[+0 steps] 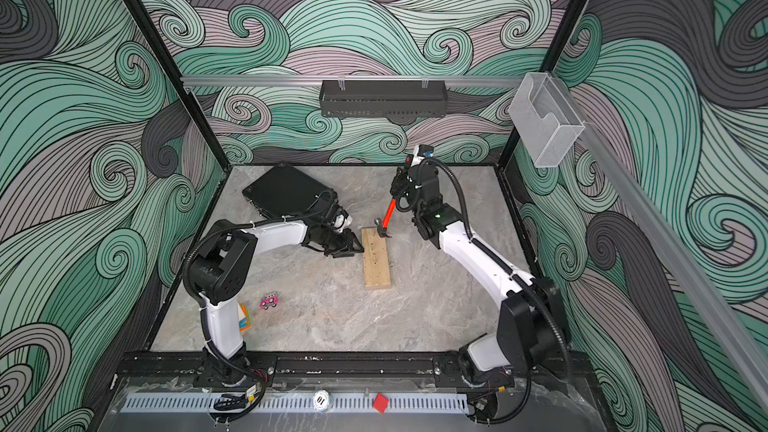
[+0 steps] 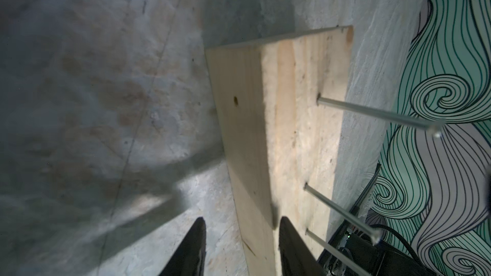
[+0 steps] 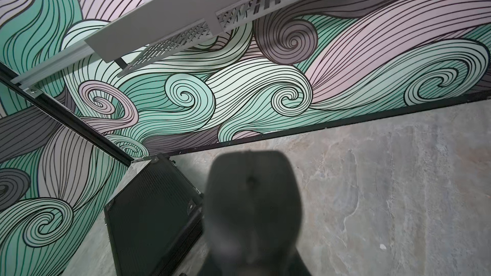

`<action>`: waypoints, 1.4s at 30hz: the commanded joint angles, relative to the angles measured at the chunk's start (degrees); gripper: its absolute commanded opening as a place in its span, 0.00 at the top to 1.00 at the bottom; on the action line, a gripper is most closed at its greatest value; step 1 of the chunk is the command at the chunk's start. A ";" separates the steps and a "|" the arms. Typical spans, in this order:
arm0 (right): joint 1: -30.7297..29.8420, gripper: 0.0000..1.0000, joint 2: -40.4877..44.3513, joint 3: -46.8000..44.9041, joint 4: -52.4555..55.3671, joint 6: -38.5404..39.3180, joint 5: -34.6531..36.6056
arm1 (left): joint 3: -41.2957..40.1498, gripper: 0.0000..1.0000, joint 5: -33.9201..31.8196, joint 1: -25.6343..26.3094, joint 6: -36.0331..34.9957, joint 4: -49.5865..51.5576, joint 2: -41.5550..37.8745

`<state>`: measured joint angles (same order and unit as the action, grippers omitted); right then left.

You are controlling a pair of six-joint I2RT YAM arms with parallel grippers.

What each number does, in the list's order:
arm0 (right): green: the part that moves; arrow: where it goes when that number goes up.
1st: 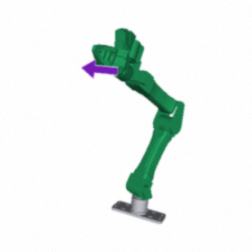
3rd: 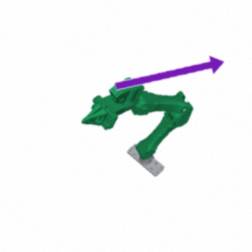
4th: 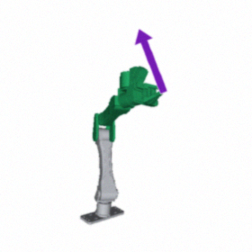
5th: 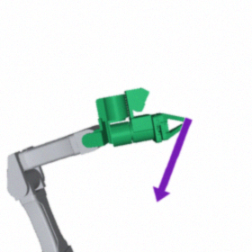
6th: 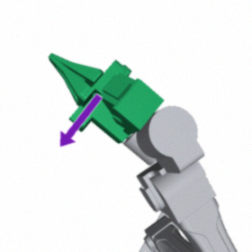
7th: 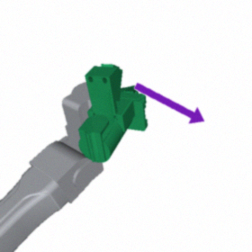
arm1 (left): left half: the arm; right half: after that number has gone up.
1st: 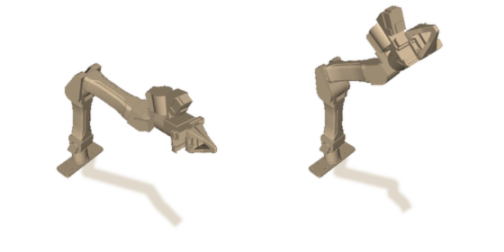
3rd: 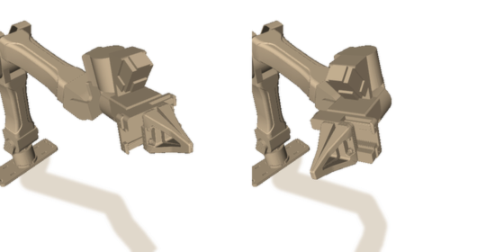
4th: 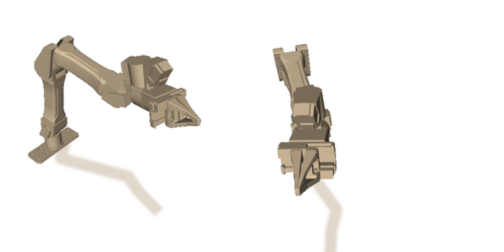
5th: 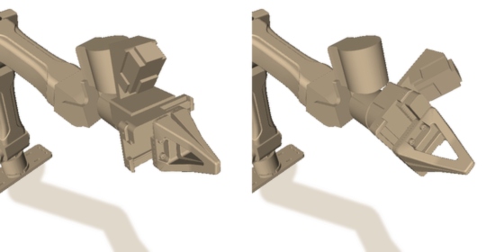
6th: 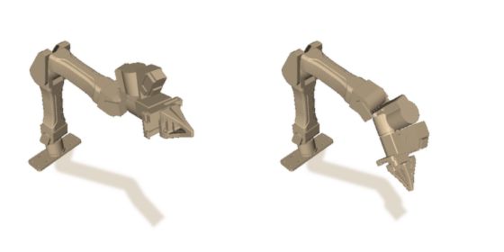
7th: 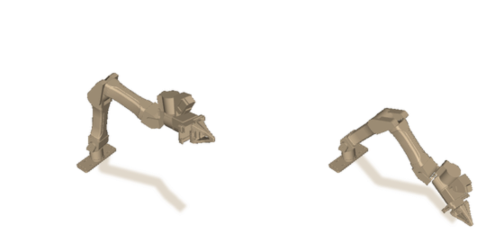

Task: Use a claw hammer to pull out a nail
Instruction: Remove the nail from the mounting plate.

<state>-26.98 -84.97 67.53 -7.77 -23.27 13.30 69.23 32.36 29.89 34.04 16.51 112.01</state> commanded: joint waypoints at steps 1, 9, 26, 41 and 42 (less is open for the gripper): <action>-0.19 1.00 -2.57 4.02 -8.14 2.99 2.52 | 2.96 0.58 0.73 0.25 -2.00 2.46 1.82; -0.52 1.00 -11.57 8.34 -16.50 7.27 3.27 | 3.81 0.64 0.86 0.26 -1.88 3.01 3.61; -7.89 1.00 -18.30 8.14 -28.73 17.29 11.54 | 4.33 0.67 0.42 0.24 -0.89 3.97 4.54; -9.57 1.00 -17.88 4.09 -32.57 18.61 14.39 | 4.70 0.68 0.27 0.22 -0.56 4.43 4.97; -9.61 1.00 -17.58 3.53 -32.87 18.44 14.40 | 4.74 0.68 0.25 0.26 -0.57 4.54 4.99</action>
<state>-36.58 -105.03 71.64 -33.78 -4.54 26.04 73.03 34.74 29.91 33.47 17.41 115.00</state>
